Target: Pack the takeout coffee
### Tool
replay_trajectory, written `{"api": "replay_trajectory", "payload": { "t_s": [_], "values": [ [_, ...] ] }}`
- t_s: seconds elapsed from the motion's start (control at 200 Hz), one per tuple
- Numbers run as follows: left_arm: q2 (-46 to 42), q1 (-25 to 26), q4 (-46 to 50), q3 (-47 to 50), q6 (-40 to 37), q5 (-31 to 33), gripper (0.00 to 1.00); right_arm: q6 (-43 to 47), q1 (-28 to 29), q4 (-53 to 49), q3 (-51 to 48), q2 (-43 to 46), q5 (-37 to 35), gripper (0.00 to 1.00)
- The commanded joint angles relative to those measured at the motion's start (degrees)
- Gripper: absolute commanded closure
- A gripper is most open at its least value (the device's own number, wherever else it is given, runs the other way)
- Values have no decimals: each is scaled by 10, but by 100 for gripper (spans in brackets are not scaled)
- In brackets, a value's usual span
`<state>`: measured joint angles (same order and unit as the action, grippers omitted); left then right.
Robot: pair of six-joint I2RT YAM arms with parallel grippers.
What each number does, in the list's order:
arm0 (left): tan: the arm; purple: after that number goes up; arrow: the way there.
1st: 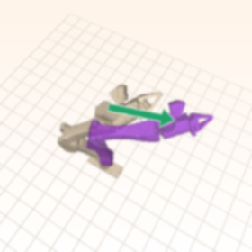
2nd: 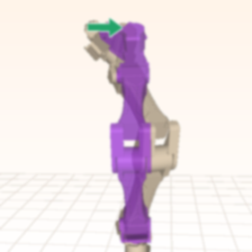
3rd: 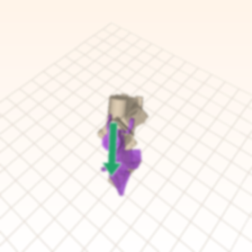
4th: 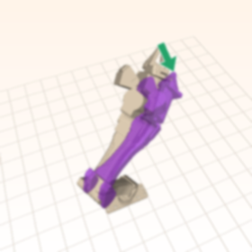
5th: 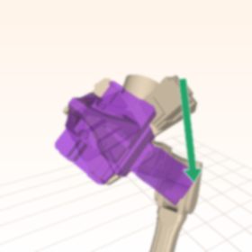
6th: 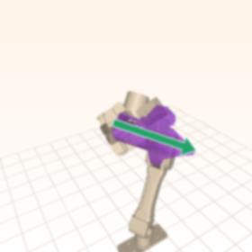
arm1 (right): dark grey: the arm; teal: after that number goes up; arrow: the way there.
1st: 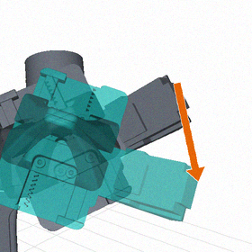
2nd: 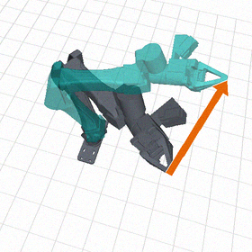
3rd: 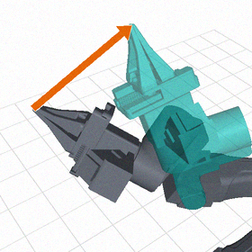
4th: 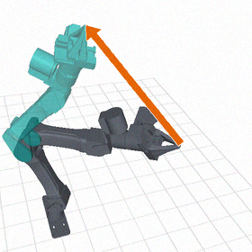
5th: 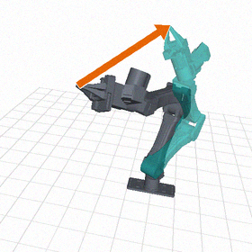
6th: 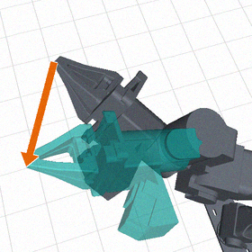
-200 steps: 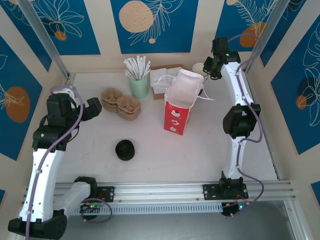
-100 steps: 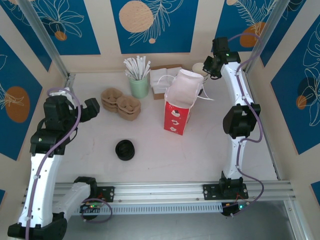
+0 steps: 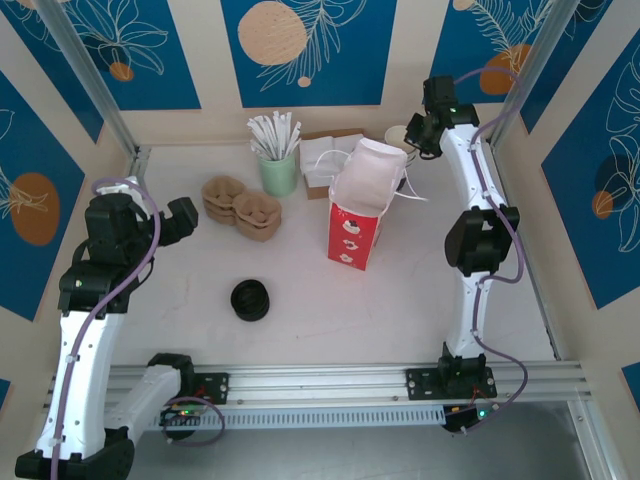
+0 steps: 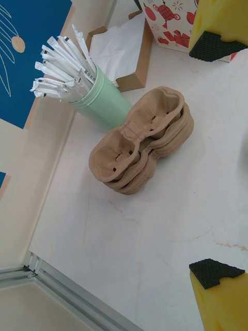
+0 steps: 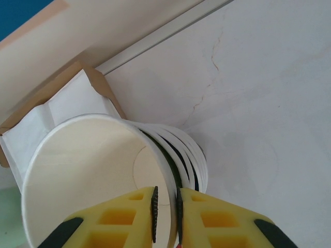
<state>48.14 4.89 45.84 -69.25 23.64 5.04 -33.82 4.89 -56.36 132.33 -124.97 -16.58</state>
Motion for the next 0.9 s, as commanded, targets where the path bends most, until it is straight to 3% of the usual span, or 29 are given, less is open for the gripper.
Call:
{"api": "replay_trajectory", "payload": {
  "t_s": [0.0,0.285,0.895],
  "values": [
    [-6,1,9,2,-6,9,1,2,4,2,15,-11,-11,80],
    [-5,1,10,-3,-6,8,1,12,8,-15,56,-5,-13,93],
    [12,1,11,-25,-5,-6,1,57,1,-70,136,141,-20,95]
  ]
}}
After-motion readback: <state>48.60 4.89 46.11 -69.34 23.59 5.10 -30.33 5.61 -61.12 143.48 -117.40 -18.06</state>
